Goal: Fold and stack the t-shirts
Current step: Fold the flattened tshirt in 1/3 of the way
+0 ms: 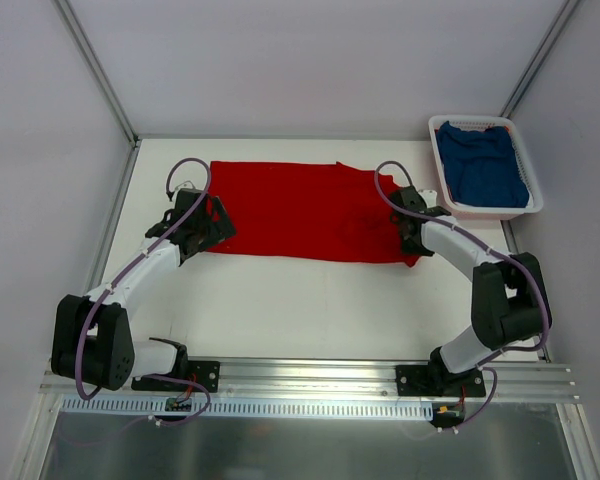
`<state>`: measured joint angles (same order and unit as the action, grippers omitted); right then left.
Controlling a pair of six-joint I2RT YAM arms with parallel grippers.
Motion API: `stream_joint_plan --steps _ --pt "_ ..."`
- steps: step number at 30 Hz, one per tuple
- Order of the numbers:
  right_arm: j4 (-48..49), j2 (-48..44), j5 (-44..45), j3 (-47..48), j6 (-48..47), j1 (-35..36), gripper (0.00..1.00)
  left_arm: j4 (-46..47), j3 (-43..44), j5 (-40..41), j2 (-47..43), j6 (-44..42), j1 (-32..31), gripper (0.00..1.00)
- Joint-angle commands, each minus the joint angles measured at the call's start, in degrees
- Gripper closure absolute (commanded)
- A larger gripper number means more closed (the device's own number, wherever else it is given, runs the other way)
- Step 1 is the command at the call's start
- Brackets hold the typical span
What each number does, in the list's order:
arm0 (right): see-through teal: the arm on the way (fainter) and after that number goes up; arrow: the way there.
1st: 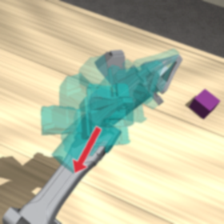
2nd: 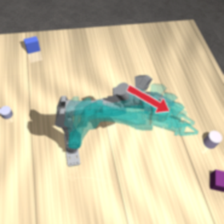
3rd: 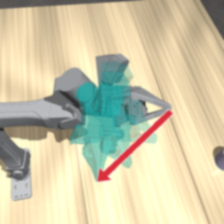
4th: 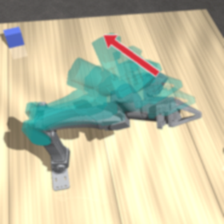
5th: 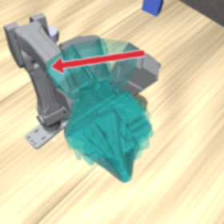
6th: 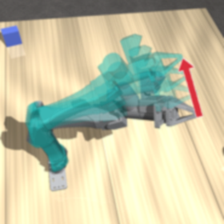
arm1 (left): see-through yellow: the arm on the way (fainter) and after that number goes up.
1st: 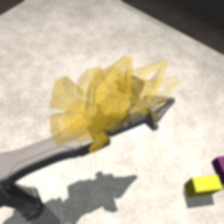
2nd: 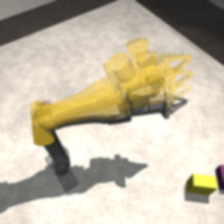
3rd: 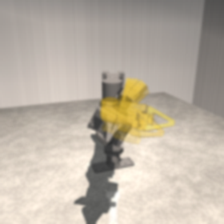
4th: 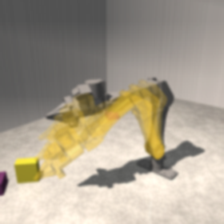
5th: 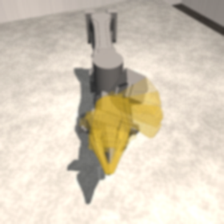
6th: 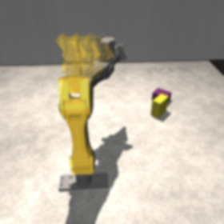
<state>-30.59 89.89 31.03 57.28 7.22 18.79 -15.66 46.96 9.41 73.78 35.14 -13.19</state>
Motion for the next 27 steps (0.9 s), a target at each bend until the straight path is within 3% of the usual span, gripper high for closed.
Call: stream_joint_plan --steps 1,10,15,27 --pt "-2.0 -2.9 0.9 4.0 -0.9 -0.4 0.66 0.3 1.1 1.0 -1.3 -1.3 -0.5 0.01" --pt "-3.8 0.3 -3.6 16.4 -6.5 0.2 0.66 0.4 10.6 1.1 4.9 -4.9 0.5 0.01" --pt "-4.1 5.1 -7.5 23.1 -8.6 0.1 0.65 0.6 16.8 -2.5 12.7 -5.6 2.2 0.01" --pt "0.6 13.3 -19.1 19.8 -4.9 2.0 0.66 0.3 20.5 -8.2 24.1 -4.9 2.2 0.01"
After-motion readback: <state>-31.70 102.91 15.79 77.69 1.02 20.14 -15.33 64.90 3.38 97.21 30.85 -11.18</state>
